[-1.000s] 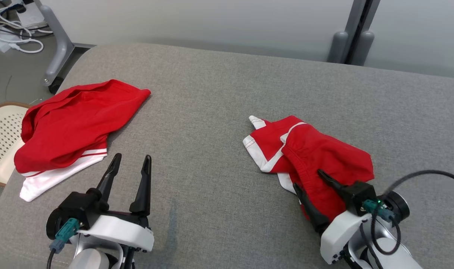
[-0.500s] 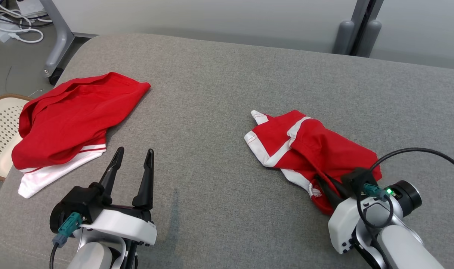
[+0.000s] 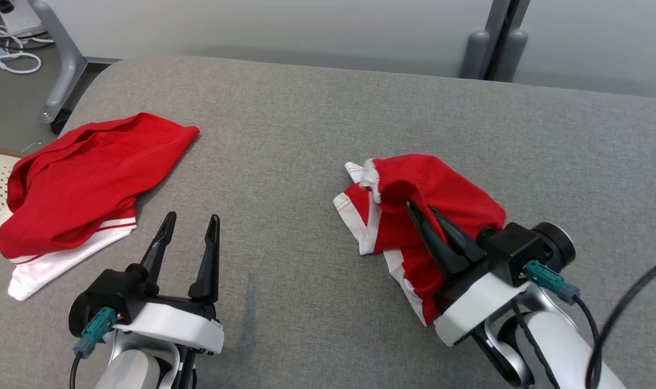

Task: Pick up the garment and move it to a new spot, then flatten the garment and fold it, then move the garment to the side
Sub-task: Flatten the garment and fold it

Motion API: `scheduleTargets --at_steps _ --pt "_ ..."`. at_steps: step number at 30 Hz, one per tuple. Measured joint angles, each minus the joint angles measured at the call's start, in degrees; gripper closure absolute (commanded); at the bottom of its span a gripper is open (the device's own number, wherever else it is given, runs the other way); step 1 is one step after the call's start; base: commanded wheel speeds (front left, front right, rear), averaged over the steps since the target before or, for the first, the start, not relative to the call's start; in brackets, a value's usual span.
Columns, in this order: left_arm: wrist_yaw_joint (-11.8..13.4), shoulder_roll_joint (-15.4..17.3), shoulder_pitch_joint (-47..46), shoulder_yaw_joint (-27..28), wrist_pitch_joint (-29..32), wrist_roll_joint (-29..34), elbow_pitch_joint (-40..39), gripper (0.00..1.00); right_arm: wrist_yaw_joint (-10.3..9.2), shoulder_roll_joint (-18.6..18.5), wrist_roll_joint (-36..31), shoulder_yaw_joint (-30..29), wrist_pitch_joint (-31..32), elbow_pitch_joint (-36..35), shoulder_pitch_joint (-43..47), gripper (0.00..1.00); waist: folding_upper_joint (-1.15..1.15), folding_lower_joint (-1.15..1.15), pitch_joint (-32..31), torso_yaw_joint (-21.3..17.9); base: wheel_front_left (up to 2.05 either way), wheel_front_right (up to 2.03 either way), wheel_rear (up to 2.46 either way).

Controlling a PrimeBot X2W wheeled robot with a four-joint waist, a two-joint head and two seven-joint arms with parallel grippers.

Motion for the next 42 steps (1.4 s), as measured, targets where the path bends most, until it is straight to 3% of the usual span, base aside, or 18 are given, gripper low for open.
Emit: scheduleTargets --at_steps 7,15,21,26,27,32,33,35,42 --pt "0.1 0.4 0.0 0.2 0.0 0.0 -0.4 0.00 0.00 2.2 2.8 -1.9 -4.9 -5.4 0.5 1.00 0.00 0.00 0.2 -2.5 0.00 0.00 0.00" --pt "0.3 1.0 0.0 0.1 0.2 0.1 -1.0 0.00 0.00 2.7 3.3 -17.5 -6.7 -4.6 8.6 1.00 0.00 0.00 0.7 -5.7 0.00 0.00 0.00" --pt "0.4 1.7 -0.3 -0.2 0.6 0.2 -1.4 0.00 0.00 2.6 5.0 -26.0 -8.5 3.1 10.1 1.00 0.00 0.00 1.5 -7.5 0.00 0.00 0.00" --pt "0.4 1.8 -0.7 -0.5 0.7 0.2 -1.6 0.00 0.00 2.0 7.1 -27.9 -10.1 11.6 8.5 1.00 0.00 0.00 2.1 -7.9 0.00 0.00 0.00" --pt "0.4 1.8 -1.1 -0.6 0.9 0.2 -1.6 0.00 0.00 1.8 7.8 -27.8 -10.9 15.9 7.0 1.00 0.00 0.00 2.3 -8.1 0.00 0.00 0.00" --pt "0.3 1.8 -1.3 -0.8 0.9 0.2 -1.6 0.00 0.00 1.4 9.5 -26.1 -12.3 23.4 3.8 1.00 0.00 0.00 2.6 -8.0 0.00 0.00 0.00" --pt "0.3 1.8 -1.3 -0.9 0.9 0.2 -1.6 0.00 0.00 1.2 9.8 -25.7 -12.6 24.2 3.4 0.76 0.00 0.00 2.6 -8.0 0.00 0.00 0.00" --pt "0.4 1.8 -1.3 -0.9 0.9 0.2 -1.5 0.00 0.00 0.9 10.3 -25.1 -12.9 25.1 2.8 0.00 0.00 0.00 2.5 -7.9 0.00 0.00 0.00" --pt "0.6 1.9 -0.9 -1.0 0.7 0.0 -1.3 0.00 0.00 -0.7 10.5 -24.6 -13.3 21.9 5.6 0.00 0.00 0.00 1.3 -8.0 0.00 0.00 0.00"
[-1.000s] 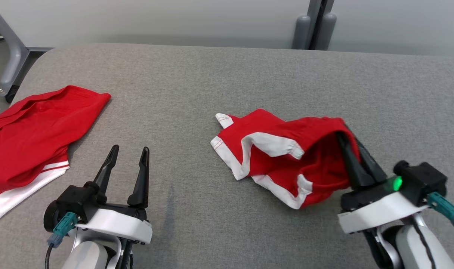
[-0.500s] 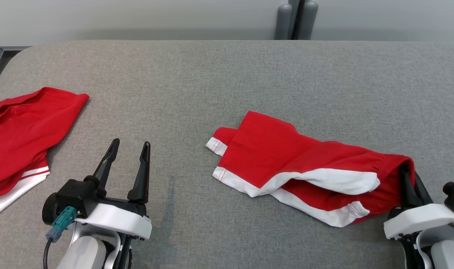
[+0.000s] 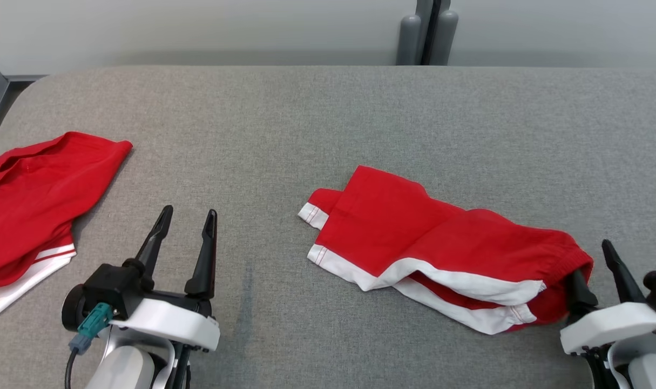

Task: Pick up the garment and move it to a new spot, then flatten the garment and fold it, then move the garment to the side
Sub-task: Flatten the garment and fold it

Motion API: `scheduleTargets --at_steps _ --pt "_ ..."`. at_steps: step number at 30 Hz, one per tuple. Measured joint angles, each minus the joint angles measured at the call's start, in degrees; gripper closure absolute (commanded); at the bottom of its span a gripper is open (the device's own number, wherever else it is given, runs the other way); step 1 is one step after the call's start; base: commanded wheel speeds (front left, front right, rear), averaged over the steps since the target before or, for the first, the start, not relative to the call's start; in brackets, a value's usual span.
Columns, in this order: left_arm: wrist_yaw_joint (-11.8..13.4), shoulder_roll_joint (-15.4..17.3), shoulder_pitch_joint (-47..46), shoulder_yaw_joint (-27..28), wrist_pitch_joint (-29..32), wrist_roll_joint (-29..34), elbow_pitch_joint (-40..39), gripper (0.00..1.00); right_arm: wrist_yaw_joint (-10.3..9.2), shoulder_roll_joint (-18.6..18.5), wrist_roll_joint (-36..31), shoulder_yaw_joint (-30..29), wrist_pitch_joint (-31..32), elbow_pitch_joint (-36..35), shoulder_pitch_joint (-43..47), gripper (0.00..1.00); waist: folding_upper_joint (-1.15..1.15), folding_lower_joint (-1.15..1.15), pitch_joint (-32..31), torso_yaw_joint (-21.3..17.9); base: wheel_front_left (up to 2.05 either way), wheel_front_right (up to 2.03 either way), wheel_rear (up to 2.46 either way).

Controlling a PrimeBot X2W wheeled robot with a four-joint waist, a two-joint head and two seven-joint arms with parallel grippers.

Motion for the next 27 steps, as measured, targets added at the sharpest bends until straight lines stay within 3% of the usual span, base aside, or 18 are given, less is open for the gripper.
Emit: scheduleTargets --at_steps 9,14,27 --pt "0.7 0.5 2.0 0.3 -0.1 -0.2 -0.7 0.00 0.00 0.8 -3.8 -1.8 -0.1 -14.2 6.7 0.00 0.00 0.00 -2.0 -1.1 0.00 0.00 0.00" --pt "1.2 0.7 2.4 0.3 -0.1 -0.5 -1.0 0.00 0.00 2.3 -5.4 -1.8 3.3 -20.3 8.6 0.00 0.00 0.00 -3.0 -1.4 0.00 0.00 0.00" --pt "1.3 0.4 3.2 -0.3 -0.1 -1.1 -1.2 0.00 0.00 3.4 -7.3 -3.1 10.4 -22.9 14.2 0.00 0.00 0.00 -4.0 -1.0 0.00 0.00 0.00"
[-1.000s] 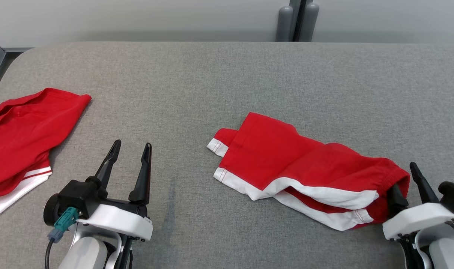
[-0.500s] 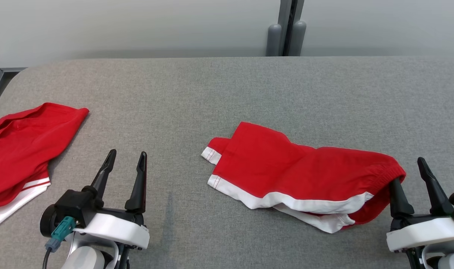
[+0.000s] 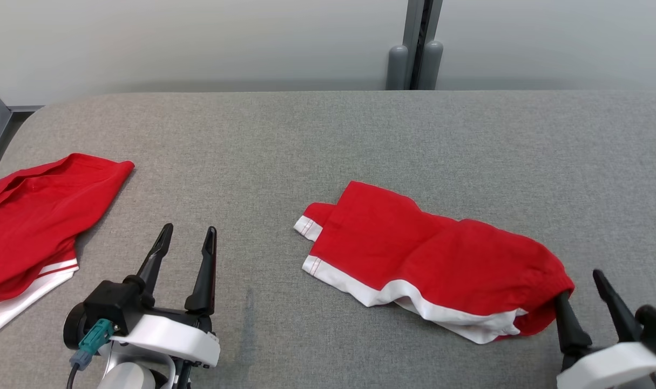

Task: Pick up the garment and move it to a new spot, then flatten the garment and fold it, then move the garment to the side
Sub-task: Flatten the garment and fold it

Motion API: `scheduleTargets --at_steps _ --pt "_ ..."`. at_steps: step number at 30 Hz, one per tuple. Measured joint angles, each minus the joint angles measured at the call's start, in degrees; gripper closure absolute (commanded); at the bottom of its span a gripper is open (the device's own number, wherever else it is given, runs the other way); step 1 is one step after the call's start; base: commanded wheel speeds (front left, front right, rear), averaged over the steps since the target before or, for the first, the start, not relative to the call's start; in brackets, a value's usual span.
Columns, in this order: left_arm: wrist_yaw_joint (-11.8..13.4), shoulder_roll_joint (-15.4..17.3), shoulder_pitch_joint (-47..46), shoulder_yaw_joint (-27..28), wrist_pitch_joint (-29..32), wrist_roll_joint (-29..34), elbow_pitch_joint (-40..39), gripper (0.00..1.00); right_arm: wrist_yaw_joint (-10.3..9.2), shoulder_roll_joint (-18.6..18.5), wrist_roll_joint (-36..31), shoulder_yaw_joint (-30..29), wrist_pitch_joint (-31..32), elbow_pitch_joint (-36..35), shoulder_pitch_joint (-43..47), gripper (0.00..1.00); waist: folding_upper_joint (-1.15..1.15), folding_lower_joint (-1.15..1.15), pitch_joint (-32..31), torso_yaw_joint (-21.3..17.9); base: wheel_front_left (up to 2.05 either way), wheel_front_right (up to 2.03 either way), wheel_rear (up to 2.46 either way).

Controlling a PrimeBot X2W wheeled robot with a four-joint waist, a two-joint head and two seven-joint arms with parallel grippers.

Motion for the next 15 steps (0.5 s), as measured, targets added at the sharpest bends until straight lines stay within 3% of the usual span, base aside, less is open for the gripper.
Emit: scheduleTargets --at_steps 15 --pt "0.1 0.0 0.1 -0.1 -0.1 -0.4 0.3 0.00 0.00 1.6 -0.5 -1.8 3.1 -6.0 8.6 0.00 0.00 0.00 -0.1 -0.1 0.00 0.00 0.00"
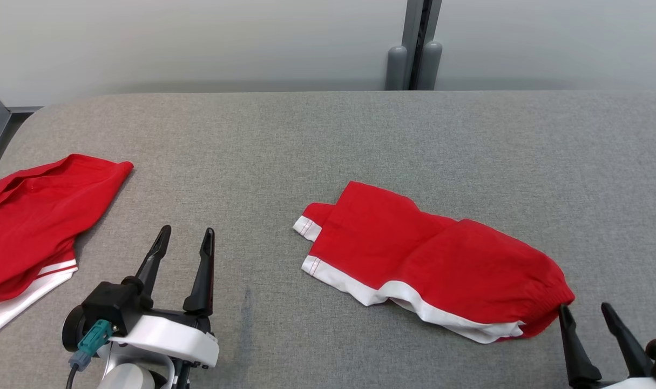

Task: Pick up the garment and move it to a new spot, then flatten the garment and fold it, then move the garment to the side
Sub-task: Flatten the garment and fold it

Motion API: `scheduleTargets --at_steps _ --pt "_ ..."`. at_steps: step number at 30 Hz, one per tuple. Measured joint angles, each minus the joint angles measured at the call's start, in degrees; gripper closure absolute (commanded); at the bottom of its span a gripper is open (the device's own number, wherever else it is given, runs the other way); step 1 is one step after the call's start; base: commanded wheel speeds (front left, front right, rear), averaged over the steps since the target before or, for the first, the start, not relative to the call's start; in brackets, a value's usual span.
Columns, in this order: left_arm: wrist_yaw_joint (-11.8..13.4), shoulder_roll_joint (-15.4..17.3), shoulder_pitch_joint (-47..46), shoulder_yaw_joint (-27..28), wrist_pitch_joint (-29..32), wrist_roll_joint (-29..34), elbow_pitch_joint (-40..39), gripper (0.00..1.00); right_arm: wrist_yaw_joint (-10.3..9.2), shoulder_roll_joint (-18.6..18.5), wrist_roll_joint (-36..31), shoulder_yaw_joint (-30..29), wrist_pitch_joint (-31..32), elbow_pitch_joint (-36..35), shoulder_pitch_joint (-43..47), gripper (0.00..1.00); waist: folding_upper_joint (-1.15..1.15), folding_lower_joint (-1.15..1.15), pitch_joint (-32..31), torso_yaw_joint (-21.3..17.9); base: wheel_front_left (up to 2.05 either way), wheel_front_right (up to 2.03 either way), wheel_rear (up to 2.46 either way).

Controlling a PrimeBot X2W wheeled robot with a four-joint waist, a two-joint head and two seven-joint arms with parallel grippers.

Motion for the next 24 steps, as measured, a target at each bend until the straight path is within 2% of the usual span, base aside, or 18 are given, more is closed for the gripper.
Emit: scheduleTargets --at_steps 10,24 --pt "0.3 0.4 0.0 0.2 -0.2 -0.1 -0.1 0.00 0.00 0.6 -1.6 0.7 -1.0 -8.7 -2.1 0.00 0.00 0.00 -0.2 -0.2 0.00 0.00 0.00" --pt "0.6 0.9 0.1 0.0 -0.2 -0.6 -0.5 0.00 0.00 0.8 -2.1 2.6 -2.7 -5.3 -7.8 0.00 0.00 0.00 -0.5 1.7 0.00 0.00 0.00"
